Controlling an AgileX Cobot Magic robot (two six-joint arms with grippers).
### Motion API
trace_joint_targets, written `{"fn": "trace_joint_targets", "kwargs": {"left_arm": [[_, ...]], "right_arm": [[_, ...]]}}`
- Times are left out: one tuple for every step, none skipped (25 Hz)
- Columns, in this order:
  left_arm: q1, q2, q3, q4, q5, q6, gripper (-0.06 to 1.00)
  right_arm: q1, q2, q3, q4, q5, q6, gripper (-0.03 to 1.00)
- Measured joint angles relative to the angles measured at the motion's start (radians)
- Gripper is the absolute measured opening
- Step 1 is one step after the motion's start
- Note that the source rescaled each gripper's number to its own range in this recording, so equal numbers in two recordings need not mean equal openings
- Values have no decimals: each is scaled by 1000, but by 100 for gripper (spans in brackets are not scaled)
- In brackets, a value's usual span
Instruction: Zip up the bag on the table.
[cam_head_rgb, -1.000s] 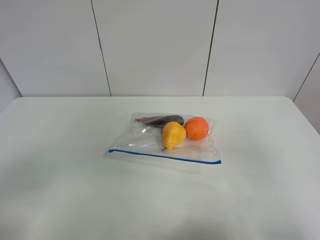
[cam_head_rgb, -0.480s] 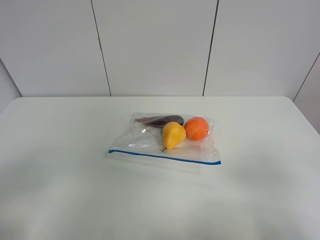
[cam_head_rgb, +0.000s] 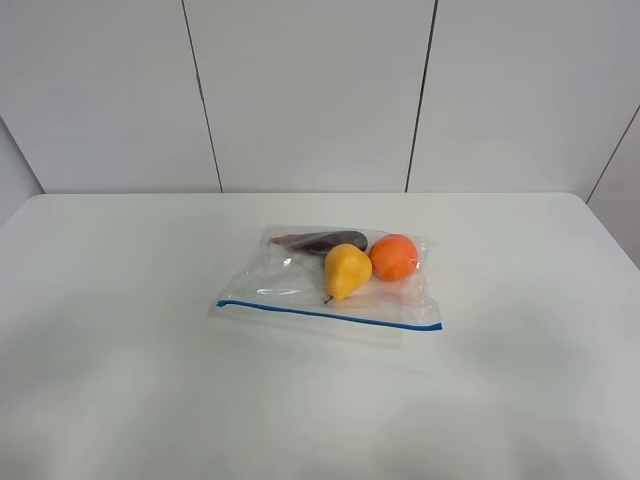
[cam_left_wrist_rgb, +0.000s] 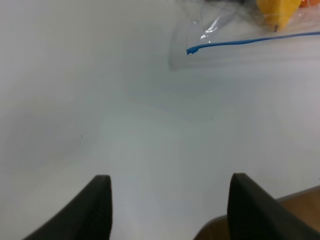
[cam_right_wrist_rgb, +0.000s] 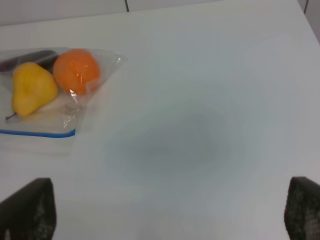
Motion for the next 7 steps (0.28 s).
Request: {"fn": "trace_joint_targets", "kwargs": {"left_arm": [[0, 0, 0, 0, 0, 0, 80], [0, 0, 0, 0, 0, 0, 80], [0, 0, 0, 0, 0, 0, 80], [0, 0, 0, 0, 0, 0, 80], [0, 0, 0, 0, 0, 0, 80], [0, 0, 0, 0, 0, 0, 80], [0, 0, 0, 0, 0, 0, 80]], "right_arm": [[0, 0, 0, 0, 1, 0, 100], [0, 0, 0, 0, 1, 0, 100], [0, 0, 0, 0, 1, 0, 100], [0, 0, 0, 0, 1, 0, 100], [0, 0, 0, 0, 1, 0, 100], [0, 0, 0, 0, 2, 0, 100], [0, 0, 0, 0, 4, 0, 100]]}}
